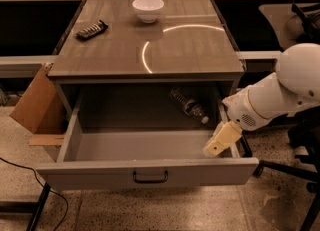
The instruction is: Pick water bottle from top drawer and place on counter
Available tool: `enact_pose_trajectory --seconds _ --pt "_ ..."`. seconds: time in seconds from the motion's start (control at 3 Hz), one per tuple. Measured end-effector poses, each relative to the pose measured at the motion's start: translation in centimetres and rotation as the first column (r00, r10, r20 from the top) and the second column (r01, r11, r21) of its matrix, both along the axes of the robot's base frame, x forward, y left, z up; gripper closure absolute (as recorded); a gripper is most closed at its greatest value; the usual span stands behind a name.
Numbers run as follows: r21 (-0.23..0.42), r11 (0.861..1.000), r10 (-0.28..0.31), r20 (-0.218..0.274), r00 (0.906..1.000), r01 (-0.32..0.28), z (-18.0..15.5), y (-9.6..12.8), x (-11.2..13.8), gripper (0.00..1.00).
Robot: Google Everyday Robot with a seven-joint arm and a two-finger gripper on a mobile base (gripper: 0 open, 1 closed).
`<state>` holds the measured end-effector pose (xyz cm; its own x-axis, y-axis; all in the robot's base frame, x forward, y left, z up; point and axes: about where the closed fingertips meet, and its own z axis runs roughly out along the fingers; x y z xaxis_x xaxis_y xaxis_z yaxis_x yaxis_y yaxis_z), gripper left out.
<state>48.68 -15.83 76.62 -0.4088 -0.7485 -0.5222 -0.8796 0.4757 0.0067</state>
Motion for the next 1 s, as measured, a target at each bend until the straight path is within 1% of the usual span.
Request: enact_pose_trajectory --seconds 0.33,0.67,1.0 --pt "0.028 1.000 -0.007 0.014 0.9999 0.007 -0.9 0.6 0.9 0.00" --pt "0.096 0.995 -0.014 0.031 0.9994 0.011 -2.6 2.0 3.1 0.00" --pt "0.137 0.990 -0.024 0.024 0.9994 0.020 -5.0 3.6 5.5 0.00"
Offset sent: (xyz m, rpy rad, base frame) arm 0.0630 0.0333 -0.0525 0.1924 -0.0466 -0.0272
